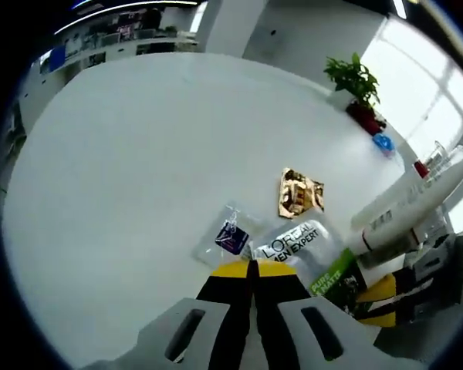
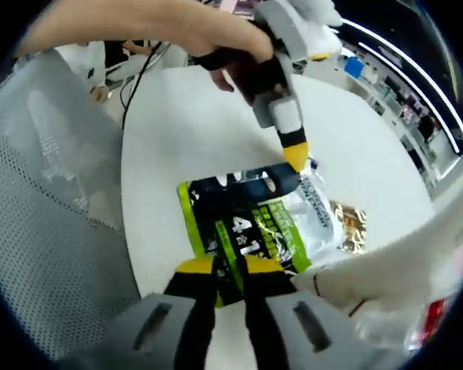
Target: Arrange the skincare products in the storage area until every visible bottle or jar stands upright without overlapping.
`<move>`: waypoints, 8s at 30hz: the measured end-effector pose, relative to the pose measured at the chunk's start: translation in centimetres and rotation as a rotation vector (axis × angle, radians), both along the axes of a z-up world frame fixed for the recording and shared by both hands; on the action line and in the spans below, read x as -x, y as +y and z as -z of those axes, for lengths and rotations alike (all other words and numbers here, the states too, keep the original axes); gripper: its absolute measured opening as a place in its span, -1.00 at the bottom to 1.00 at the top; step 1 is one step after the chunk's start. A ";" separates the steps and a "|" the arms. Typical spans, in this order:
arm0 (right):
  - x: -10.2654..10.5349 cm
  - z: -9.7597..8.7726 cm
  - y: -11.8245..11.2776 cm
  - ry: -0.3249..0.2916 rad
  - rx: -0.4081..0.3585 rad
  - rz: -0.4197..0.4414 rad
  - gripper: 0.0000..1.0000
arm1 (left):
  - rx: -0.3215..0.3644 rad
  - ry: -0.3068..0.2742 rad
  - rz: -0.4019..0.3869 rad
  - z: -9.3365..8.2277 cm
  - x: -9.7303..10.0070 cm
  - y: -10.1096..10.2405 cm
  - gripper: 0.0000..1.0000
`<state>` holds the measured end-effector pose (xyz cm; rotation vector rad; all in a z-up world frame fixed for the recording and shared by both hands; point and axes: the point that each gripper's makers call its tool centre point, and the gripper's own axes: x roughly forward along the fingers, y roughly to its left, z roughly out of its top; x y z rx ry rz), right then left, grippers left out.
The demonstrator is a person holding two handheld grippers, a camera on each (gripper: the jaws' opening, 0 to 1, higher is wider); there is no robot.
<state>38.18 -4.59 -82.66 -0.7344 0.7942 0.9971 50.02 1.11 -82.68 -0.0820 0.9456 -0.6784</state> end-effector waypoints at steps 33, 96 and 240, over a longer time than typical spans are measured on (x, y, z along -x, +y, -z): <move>1.0 0.2 -0.6 0.035 0.011 0.004 -0.69 | -0.119 -0.286 0.285 -3.6 0.4 -1.7 -0.60; 1.1 -8.2 -1.1 -0.059 -0.239 0.066 -0.65 | -0.131 -0.378 0.254 -10.9 7.8 -0.9 -0.35; 1.9 -13.2 -11.5 -0.108 -0.306 0.601 0.99 | -0.370 -0.430 1.287 -3.4 1.1 0.1 0.09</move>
